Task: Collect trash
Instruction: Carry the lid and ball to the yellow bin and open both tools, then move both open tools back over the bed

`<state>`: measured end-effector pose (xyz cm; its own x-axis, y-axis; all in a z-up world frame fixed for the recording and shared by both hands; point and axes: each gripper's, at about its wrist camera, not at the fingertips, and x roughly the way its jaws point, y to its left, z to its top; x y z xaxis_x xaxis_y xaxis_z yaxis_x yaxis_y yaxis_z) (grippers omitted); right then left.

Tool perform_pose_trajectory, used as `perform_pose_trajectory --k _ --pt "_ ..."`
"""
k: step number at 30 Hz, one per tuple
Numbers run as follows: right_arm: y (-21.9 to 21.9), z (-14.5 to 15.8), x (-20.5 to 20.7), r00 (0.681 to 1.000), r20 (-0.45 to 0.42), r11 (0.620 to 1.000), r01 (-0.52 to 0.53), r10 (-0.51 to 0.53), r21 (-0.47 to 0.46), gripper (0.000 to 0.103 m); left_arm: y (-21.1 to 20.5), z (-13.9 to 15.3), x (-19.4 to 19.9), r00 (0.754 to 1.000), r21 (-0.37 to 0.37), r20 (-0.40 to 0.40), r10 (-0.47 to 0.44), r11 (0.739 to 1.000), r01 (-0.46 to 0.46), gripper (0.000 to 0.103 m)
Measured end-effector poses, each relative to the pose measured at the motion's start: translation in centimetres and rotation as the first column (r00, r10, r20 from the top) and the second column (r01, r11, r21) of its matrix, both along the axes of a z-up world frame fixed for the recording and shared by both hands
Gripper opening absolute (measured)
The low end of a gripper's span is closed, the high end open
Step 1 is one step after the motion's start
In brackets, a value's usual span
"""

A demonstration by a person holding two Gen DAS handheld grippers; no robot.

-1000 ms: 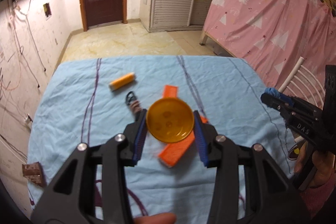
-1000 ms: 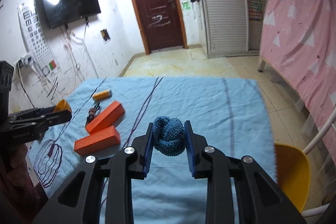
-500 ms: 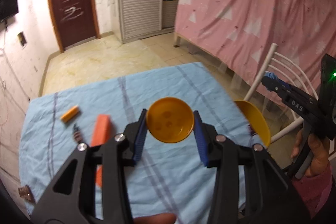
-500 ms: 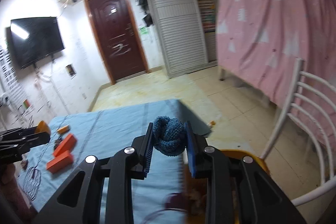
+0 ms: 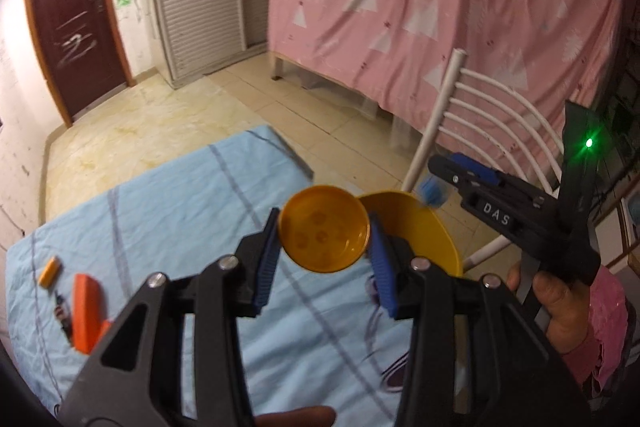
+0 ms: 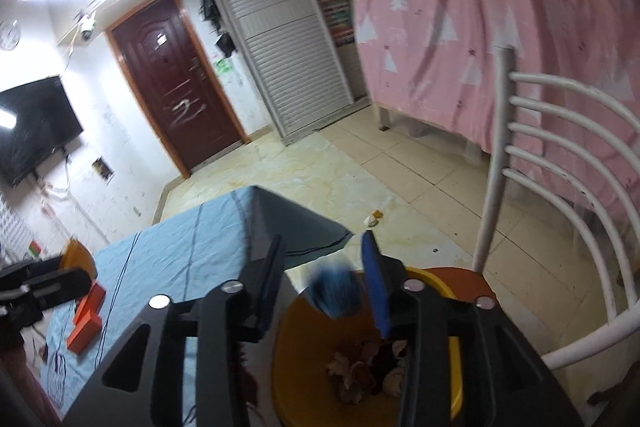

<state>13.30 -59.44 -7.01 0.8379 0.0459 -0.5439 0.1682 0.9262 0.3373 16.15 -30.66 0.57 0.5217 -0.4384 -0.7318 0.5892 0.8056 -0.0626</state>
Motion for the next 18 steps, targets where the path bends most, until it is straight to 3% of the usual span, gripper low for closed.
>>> perform_pose_trajectory --k 3,8,9,10,18 --pt "-1.5 0.0 -0.9 0.999 0.018 0.999 0.046 -0.046 0.020 0.051 -2.2 -0.7 0.0 0.999 0.013 -0.015 -0.031 0.999 0.031 0.040" --pt "-4.3 0.2 -2.5 0.989 0.057 0.989 0.131 -0.135 0.061 0.055 -5.2 -1.2 0.1 0.995 -0.010 -0.034 -0.091 0.996 0.091 0.041" --pt "-4.8 0.3 -2.9 0.987 0.064 0.987 0.144 -0.148 0.070 0.056 -5.9 -1.4 0.2 0.994 -0.014 -0.040 -0.099 0.995 0.099 0.049" --pt "-5.1 0.4 -3.0 0.986 0.067 0.986 0.150 -0.155 0.075 0.056 -6.4 -1.4 0.3 0.994 -0.018 -0.041 -0.100 0.995 0.099 0.056" --pt "-5.0 0.4 -2.9 0.987 0.077 0.988 0.137 -0.142 0.070 0.058 -6.9 -2.3 0.5 0.994 -0.005 -0.061 -0.088 0.996 0.087 0.057"
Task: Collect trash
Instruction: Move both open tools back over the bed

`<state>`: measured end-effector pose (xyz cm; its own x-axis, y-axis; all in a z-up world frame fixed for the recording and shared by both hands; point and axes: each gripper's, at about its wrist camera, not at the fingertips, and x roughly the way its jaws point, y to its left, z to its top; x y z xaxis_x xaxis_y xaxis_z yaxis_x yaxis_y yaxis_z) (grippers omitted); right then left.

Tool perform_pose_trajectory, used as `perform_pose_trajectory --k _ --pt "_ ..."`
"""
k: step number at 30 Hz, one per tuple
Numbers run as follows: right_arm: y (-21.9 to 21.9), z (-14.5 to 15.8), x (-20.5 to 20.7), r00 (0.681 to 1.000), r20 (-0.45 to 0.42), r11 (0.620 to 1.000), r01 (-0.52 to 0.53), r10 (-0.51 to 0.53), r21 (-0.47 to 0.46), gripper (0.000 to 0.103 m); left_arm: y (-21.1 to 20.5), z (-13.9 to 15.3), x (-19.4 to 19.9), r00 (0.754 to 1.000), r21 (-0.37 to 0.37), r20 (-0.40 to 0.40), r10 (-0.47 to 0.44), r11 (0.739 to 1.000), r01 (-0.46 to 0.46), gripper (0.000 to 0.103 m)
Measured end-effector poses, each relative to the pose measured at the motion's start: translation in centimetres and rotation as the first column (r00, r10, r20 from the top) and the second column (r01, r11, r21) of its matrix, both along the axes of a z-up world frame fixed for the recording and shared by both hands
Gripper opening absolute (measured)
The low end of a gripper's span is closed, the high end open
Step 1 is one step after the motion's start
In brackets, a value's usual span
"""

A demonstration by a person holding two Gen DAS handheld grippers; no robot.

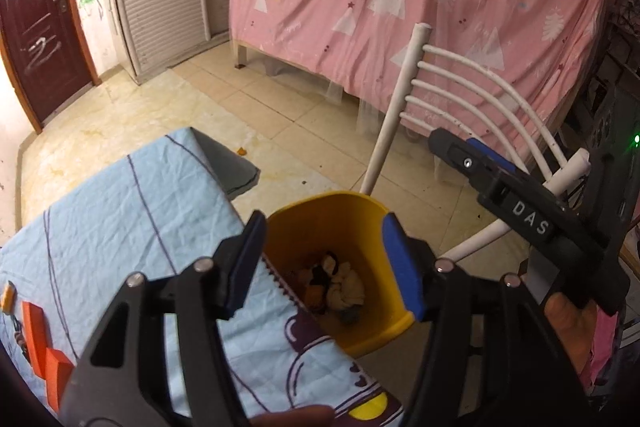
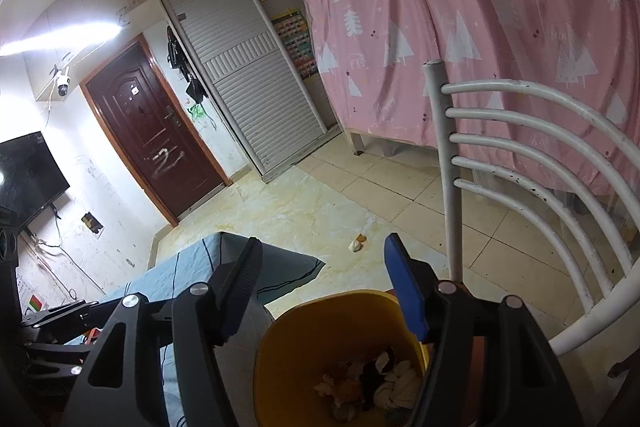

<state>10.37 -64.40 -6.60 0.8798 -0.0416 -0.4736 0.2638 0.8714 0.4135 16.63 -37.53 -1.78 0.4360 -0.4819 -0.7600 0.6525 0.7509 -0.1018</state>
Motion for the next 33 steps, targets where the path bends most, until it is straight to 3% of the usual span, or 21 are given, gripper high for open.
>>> perform_pose_trajectory --k 18,24,33 --pt "6.7 1.6 1.8 0.990 0.009 0.986 -0.137 0.139 -0.093 0.069 6.4 2.3 0.4 0.996 -0.063 0.010 0.090 0.994 -0.089 0.064" --pt "11.4 2.1 2.6 0.971 -0.004 0.961 -0.235 0.237 -0.145 0.072 10.6 3.4 0.9 0.988 -0.069 0.038 0.146 0.987 -0.144 0.069" --pt "17.4 2.2 3.5 0.930 -0.024 0.918 -0.365 0.366 -0.158 0.075 19.0 4.1 3.3 0.955 -0.036 0.078 0.285 0.958 -0.283 0.070"
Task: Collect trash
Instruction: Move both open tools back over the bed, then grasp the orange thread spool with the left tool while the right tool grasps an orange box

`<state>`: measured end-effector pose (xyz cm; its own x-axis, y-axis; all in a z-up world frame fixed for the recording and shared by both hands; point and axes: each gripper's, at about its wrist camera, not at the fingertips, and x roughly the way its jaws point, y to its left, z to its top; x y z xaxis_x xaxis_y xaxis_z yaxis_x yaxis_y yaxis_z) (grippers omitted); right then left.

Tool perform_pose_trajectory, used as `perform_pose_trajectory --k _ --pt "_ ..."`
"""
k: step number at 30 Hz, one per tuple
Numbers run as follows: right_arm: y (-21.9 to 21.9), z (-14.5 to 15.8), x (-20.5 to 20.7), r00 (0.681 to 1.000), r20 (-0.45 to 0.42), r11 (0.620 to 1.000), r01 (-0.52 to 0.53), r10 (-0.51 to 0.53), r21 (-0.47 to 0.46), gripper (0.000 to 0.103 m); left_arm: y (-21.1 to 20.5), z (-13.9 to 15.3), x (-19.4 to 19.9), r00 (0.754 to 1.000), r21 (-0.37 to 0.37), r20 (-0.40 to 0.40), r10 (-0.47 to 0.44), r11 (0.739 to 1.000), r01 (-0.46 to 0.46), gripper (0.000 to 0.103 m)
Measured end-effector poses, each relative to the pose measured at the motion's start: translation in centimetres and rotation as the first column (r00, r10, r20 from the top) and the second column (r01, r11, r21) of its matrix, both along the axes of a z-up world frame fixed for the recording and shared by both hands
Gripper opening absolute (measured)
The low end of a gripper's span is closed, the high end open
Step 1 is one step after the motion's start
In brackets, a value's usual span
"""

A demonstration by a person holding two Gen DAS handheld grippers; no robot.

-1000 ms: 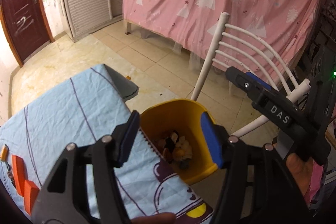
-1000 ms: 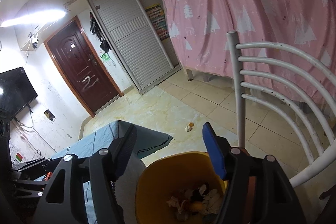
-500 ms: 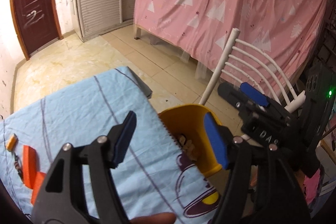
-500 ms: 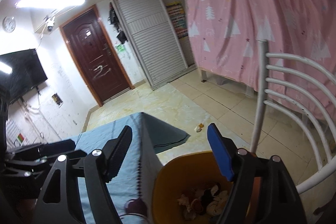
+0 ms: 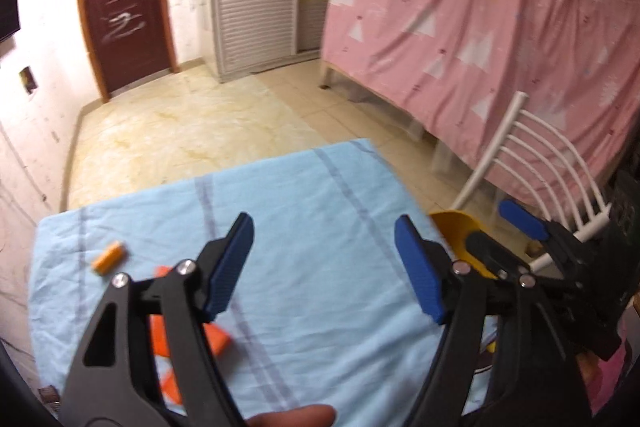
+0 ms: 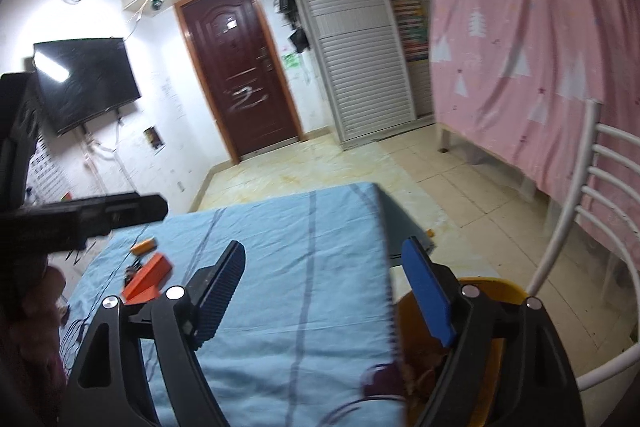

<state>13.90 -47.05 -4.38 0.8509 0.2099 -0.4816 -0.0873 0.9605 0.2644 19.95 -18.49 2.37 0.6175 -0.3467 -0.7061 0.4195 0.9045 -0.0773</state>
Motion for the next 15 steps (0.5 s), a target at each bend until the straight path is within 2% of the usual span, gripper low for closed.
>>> perform_pose_trajectory --k 7,9,11,15 --pt "4.6 -0.9 1.0 0.993 -0.039 0.994 -0.109 0.109 -0.006 0.077 6.3 -1.0 1.7 0.994 0.063 0.006 0.105 0.992 -0.105 0.070" --pt "5.9 -1.1 1.2 0.989 -0.049 0.990 -0.138 0.137 -0.007 0.077 8.0 -1.4 2.3 0.991 0.070 0.000 0.135 0.988 -0.134 0.071" --pt "7.0 -1.5 1.3 0.985 -0.060 0.986 -0.164 0.163 -0.007 0.077 9.7 -1.6 2.9 0.987 0.073 -0.010 0.162 0.984 -0.160 0.076" --pt "10.2 -1.9 1.6 0.968 -0.083 0.972 -0.237 0.235 -0.012 0.077 12.4 -2.3 3.8 0.980 0.080 -0.021 0.196 0.978 -0.194 0.076"
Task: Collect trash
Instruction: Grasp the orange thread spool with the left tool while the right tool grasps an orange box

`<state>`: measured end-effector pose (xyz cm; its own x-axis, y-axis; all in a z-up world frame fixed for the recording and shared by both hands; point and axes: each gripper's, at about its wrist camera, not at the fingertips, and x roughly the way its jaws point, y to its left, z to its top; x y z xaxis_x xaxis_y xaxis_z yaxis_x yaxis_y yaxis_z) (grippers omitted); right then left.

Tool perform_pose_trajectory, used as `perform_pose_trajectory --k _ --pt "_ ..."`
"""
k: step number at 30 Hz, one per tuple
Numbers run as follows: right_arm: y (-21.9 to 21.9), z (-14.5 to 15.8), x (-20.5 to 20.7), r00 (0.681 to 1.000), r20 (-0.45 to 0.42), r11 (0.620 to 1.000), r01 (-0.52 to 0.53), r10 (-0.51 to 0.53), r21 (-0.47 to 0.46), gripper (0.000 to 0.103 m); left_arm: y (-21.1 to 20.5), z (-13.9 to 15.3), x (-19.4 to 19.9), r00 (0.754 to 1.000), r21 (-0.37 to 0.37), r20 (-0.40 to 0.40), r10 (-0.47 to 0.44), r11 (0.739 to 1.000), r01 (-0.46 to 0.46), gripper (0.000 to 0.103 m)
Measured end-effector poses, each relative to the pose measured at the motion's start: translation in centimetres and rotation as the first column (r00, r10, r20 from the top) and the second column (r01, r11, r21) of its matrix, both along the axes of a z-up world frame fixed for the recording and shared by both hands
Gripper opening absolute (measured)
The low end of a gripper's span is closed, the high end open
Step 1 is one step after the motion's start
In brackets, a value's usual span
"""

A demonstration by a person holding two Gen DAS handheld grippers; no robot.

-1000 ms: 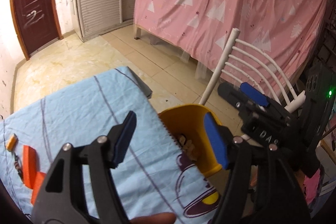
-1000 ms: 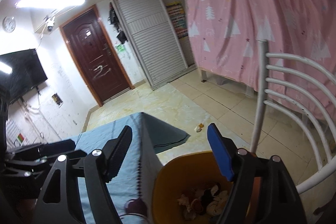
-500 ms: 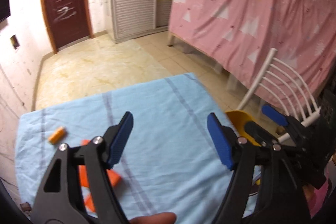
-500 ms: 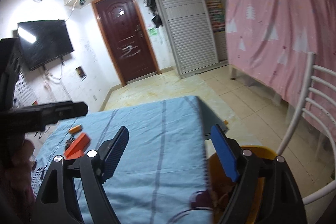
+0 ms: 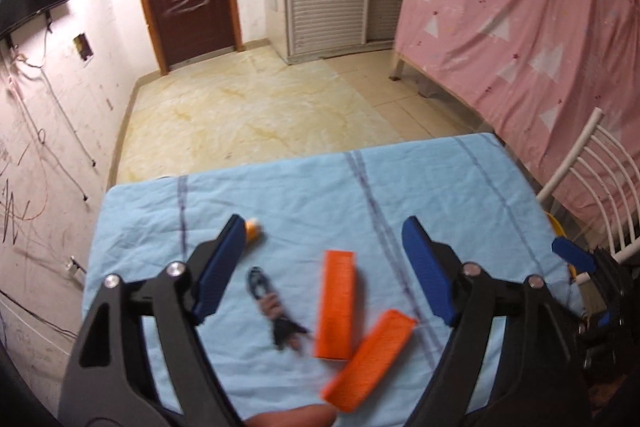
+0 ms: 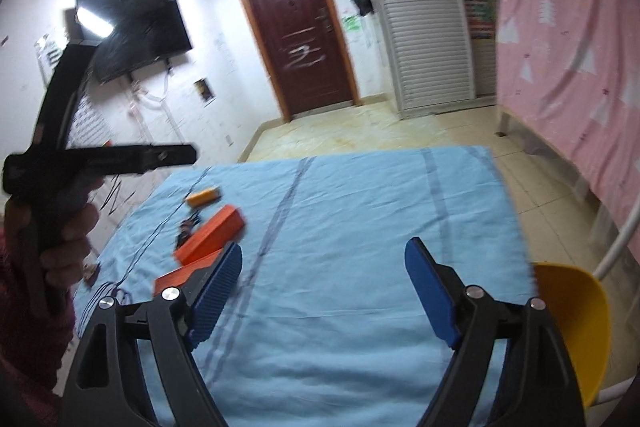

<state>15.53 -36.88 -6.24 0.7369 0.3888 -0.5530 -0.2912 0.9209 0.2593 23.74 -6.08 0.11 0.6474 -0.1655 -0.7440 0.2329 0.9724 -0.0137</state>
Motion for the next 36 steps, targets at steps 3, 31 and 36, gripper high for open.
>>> perform_pose_trajectory --k 3,31,36 --pt "2.8 -0.1 0.2 0.998 -0.016 0.997 -0.068 0.068 -0.021 0.078 1.4 -0.4 0.7 1.000 0.012 -0.005 0.008 1.000 -0.008 0.077" --pt "15.4 -3.1 3.6 0.936 -0.195 0.925 -0.328 0.292 -0.191 0.094 6.3 -8.7 8.4 0.983 0.042 -0.185 0.020 0.999 -0.012 0.053" --pt "15.6 -3.2 4.0 0.937 -0.204 0.929 -0.322 0.285 -0.184 0.094 6.6 -8.6 8.5 0.985 0.039 -0.175 0.013 0.999 -0.007 0.034"
